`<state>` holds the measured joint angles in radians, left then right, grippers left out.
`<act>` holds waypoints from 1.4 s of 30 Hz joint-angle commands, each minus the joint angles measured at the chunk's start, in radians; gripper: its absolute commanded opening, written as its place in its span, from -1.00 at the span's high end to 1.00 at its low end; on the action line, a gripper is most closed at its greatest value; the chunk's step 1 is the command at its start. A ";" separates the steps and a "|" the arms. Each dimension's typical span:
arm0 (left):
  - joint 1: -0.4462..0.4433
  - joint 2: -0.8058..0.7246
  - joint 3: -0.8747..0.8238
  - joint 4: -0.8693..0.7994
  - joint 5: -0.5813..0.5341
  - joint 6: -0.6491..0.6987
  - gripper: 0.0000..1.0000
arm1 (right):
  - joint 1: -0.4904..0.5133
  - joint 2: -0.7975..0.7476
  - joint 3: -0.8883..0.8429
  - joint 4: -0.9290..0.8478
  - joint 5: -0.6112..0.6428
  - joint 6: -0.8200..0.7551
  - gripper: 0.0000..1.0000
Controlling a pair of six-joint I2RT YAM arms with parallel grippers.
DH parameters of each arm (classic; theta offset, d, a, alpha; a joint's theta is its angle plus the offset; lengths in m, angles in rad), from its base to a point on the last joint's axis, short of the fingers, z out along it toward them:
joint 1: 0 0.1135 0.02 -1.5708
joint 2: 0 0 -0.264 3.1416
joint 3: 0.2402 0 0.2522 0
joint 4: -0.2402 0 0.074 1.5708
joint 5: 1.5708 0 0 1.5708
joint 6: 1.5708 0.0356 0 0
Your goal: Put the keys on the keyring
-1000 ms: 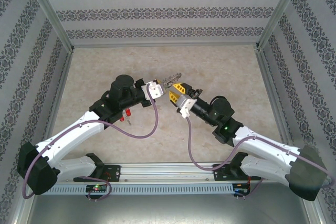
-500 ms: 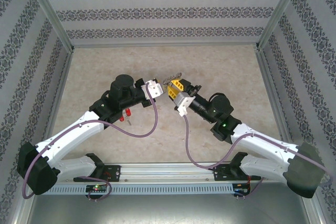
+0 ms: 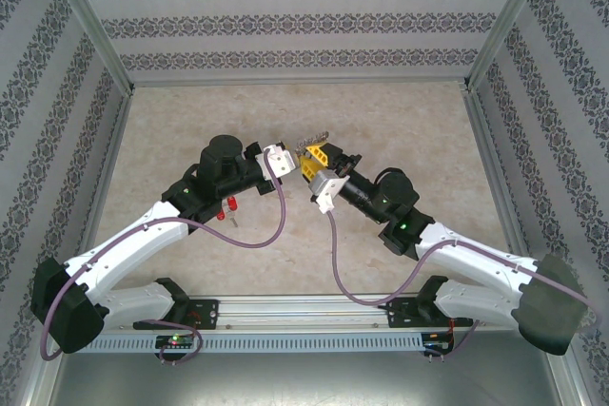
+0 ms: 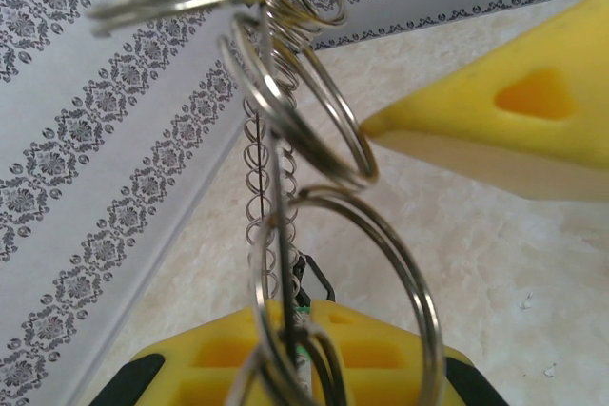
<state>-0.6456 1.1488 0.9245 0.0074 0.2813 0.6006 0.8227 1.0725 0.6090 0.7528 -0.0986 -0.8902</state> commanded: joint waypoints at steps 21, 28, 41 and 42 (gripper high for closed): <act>0.011 -0.022 0.068 -0.046 -0.037 0.129 1.00 | -0.045 -0.115 -0.059 -0.060 -0.085 0.067 0.32; 0.014 -0.019 0.087 -0.042 -0.010 0.103 1.00 | -0.047 -0.098 -0.051 -0.048 -0.106 0.090 0.29; 0.014 -0.002 0.084 -0.023 0.009 0.058 1.00 | -0.036 -0.043 -0.028 0.104 -0.038 0.123 0.38; 0.013 0.000 0.085 -0.023 0.010 0.056 1.00 | -0.035 -0.042 -0.026 0.102 -0.046 0.122 0.38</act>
<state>-0.6449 1.1503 0.9798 -0.0563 0.2626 0.6796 0.7815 1.0241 0.5560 0.8059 -0.1356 -0.7883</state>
